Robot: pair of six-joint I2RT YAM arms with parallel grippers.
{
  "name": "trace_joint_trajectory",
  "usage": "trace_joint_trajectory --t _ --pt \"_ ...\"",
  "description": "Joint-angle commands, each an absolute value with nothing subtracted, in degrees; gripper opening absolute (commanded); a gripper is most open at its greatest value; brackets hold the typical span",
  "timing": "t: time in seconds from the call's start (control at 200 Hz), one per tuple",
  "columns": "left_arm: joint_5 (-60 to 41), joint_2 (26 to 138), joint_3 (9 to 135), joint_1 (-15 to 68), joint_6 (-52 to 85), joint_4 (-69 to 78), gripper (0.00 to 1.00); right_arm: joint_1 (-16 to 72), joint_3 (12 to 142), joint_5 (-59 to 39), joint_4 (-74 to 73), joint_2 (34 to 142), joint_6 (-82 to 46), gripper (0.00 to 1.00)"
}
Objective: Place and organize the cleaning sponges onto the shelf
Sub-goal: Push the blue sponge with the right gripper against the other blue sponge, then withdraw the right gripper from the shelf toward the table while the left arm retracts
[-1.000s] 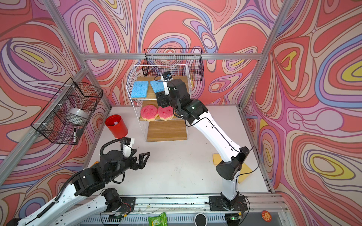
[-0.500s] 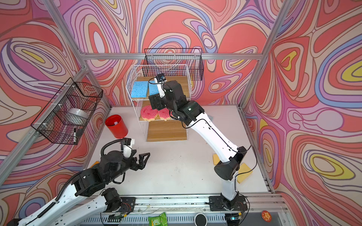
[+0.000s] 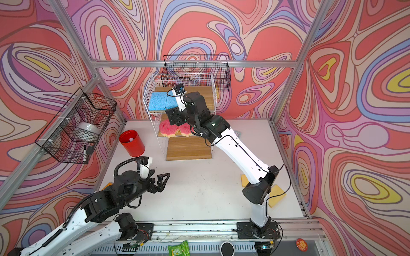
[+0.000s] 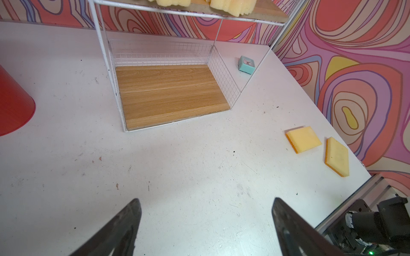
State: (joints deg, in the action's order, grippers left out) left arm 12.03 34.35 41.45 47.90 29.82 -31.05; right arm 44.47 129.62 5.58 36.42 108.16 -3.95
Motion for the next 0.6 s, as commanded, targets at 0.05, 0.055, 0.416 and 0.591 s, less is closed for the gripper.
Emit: trace_joint_trajectory --t 0.05,0.055,0.416,0.591 --pt "13.11 34.21 41.13 47.41 30.30 -32.16 0.93 44.79 129.53 6.54 36.13 109.61 -3.27 0.90" --pt "13.10 34.20 41.13 47.44 30.31 -32.17 0.93 44.80 129.50 6.57 36.13 109.61 -3.22 0.90" --pt "13.57 33.93 42.38 47.45 30.67 -33.53 0.93 44.82 129.57 7.19 35.72 109.24 -2.42 0.92" --pt "16.15 35.51 46.84 47.39 30.72 -37.56 0.94 44.82 122.42 8.18 30.94 103.70 -1.96 0.98"
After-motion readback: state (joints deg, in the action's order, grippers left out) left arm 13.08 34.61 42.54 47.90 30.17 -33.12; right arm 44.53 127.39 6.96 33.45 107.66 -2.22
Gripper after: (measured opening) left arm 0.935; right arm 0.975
